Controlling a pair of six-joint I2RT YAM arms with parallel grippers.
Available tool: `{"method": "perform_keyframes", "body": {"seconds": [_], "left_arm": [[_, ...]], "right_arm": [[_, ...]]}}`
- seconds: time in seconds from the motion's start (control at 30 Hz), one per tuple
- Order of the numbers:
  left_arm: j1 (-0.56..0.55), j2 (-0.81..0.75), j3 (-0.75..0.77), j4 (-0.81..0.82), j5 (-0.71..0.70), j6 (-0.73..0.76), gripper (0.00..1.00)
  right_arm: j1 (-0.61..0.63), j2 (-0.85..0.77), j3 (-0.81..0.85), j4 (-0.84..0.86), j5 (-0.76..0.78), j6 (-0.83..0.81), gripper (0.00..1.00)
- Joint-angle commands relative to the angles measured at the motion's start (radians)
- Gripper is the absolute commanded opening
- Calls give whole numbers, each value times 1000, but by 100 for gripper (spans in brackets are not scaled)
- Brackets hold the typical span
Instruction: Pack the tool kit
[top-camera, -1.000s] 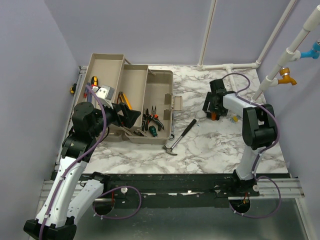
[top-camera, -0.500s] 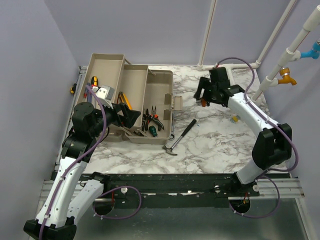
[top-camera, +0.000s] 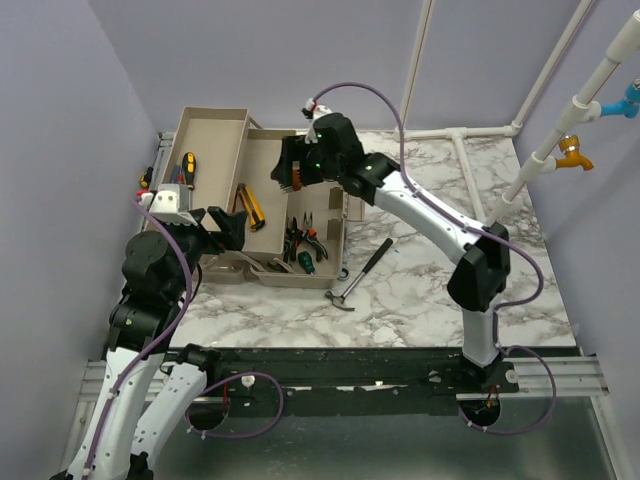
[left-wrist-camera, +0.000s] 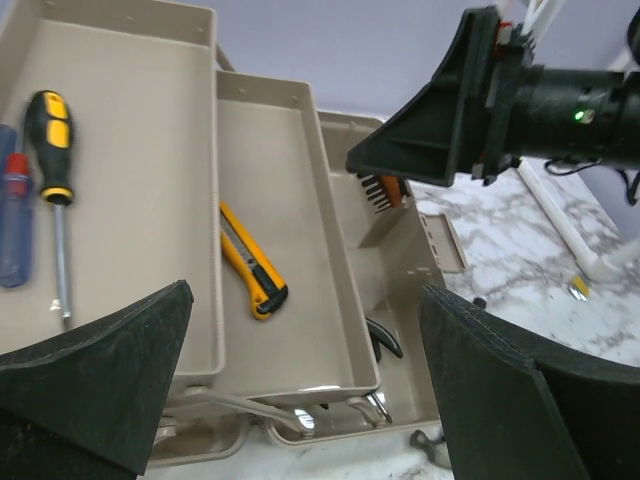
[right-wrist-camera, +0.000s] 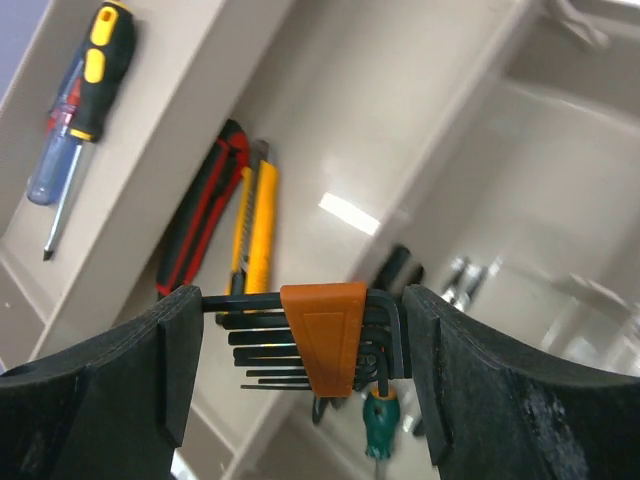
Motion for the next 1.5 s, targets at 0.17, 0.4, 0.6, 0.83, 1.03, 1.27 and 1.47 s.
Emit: {"method": "perform_keyframes", "body": {"seconds": [0.17, 0.4, 0.6, 0.83, 1.03, 1.27, 1.47], "left_arm": [[-2, -63, -25, 23, -195, 16, 98], [-1, -60, -24, 19, -149, 38, 98], [1, -58, -23, 16, -128, 55, 98], [10, -44, -21, 20, -66, 67, 98], [19, -21, -13, 17, 2, 70, 98], [25, -9, -14, 14, 12, 73, 98], [27, -14, -16, 12, -18, 85, 99]], "right_arm": [[83, 263, 290, 155, -23, -99, 64], [84, 289, 379, 108, 59, -95, 100], [82, 79, 133, 59, 295, -93, 100], [50, -125, -234, -106, 496, 34, 100], [34, -298, -551, -42, 392, 157, 98], [35, -244, -681, 94, 219, 227, 74], [30, -178, -659, 70, 323, 264, 41]]}}
